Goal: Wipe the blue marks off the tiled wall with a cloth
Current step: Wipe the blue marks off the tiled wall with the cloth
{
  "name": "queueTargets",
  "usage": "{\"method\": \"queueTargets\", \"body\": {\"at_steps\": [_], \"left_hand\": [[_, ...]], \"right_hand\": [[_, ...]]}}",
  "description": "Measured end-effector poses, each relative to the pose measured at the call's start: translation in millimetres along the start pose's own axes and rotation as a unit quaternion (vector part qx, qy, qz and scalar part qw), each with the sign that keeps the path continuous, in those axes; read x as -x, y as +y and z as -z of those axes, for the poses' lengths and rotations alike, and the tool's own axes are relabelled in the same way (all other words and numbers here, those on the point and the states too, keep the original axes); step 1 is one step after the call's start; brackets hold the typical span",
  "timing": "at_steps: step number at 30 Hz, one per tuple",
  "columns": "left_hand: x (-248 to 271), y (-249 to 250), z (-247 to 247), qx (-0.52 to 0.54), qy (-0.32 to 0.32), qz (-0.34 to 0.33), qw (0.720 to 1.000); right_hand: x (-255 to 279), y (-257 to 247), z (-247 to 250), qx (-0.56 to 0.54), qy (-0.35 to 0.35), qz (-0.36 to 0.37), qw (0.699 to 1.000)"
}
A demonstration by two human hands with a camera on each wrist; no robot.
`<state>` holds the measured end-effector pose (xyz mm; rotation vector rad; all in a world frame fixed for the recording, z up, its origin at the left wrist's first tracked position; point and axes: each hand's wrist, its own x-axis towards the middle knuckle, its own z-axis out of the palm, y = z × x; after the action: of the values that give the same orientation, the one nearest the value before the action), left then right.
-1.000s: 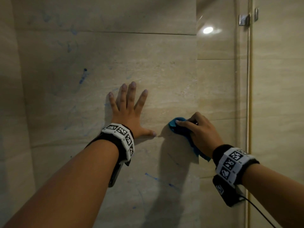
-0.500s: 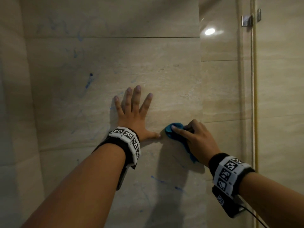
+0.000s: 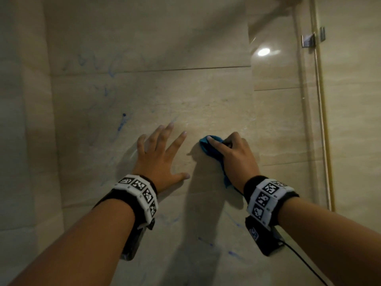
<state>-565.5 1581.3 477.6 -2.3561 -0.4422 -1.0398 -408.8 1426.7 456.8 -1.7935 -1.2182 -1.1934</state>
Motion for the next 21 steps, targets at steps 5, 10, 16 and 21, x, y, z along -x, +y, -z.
{"method": "queueTargets", "body": {"at_steps": [5,10,16,21], "left_hand": [[2.3,-31.6,-5.4,-0.025,0.001,0.076,0.997],[-0.9,-35.4,-13.2,0.01,-0.015,0.077,0.997],[-1.6,-35.7,-14.9,0.014,-0.023,0.076,0.997],[-0.3,-32.0,-10.2,-0.002,-0.049,0.083,0.995]], "right_hand": [[-27.3,-17.6,-4.9,0.004,0.055,0.057,0.997],[-51.5,-36.6,-9.4,0.001,0.067,0.075,0.995],[-31.6,-44.8,-26.5,0.033,0.06,0.176,0.982],[-17.2,-41.7,-29.7,0.053,0.04,0.21,0.975]]}}
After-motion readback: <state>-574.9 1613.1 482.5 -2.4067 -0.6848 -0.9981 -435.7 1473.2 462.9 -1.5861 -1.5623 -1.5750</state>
